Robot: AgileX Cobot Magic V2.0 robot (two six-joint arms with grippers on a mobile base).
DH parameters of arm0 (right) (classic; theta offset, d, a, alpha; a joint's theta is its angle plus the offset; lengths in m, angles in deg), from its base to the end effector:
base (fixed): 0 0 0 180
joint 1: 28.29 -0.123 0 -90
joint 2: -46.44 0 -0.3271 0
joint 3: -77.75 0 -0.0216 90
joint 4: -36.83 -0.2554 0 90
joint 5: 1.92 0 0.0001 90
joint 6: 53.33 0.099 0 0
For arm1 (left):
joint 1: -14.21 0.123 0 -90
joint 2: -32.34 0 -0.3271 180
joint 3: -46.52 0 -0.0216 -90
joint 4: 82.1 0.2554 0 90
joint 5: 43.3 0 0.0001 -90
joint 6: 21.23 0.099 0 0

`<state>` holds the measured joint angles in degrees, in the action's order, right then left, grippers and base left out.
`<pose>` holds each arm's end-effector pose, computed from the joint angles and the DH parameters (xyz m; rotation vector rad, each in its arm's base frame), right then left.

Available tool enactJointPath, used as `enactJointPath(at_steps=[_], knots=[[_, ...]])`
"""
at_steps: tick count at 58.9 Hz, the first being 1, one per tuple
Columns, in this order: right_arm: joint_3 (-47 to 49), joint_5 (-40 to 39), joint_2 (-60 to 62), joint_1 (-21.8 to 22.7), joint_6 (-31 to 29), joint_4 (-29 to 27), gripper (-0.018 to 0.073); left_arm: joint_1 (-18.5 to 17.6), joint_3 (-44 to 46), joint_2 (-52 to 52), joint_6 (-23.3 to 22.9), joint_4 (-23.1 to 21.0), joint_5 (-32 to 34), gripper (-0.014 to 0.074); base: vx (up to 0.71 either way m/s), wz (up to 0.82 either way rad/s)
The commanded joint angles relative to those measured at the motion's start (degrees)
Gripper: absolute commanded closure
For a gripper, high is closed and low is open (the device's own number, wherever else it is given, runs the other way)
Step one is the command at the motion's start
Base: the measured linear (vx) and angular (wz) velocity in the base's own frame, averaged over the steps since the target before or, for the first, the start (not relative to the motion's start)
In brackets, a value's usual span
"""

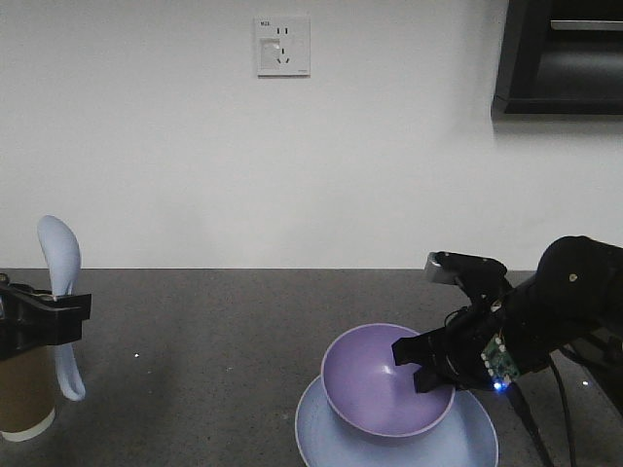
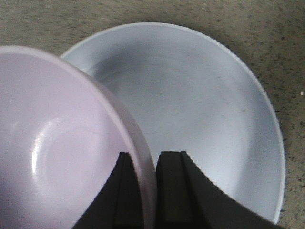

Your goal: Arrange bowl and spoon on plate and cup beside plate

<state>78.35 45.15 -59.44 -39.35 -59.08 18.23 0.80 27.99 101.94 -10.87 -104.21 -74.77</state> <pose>0.3768 0.0972 0.3071 -0.1715 2.6410 0.4183 0.2158 -0.0715 0.4143 0.2081 2.0626 -0.4419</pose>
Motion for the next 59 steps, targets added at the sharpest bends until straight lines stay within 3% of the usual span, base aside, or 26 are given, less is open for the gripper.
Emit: enactJointPath(at_steps=[1, 28, 34, 51, 59], knots=[[2.72, -2.94, 0.25, 0.08, 2.45, 2.04, 0.0568, -0.16, 2.06, -0.88, 0.02, -1.42, 2.8, 0.0596, 0.0, 0.0], [2.72, -4.2, -3.92, 0.08, 3.26, 3.07, 0.0532, -0.16, 2.06, -0.95, -0.03, -1.42, 1.49, 0.0596, 0.0, 0.0], [2.72, -3.86, -3.92, 0.08, 3.22, 3.12, 0.0463, -0.16, 2.06, -0.95, -0.03, -1.42, 1.49, 0.0596, 0.0, 0.0], [2.72, -3.93, -3.66, 0.08, 3.12, 3.17, 0.0105, -0.16, 2.06, -0.95, -0.02, -1.42, 1.1, 0.0596, 0.0, 0.0], [2.72, -4.13, -3.4, 0.08, 3.08, 3.26, 0.0001, -0.16, 2.06, -0.95, -0.02, -1.38, 0.48, 0.0596, 0.0, 0.0]])
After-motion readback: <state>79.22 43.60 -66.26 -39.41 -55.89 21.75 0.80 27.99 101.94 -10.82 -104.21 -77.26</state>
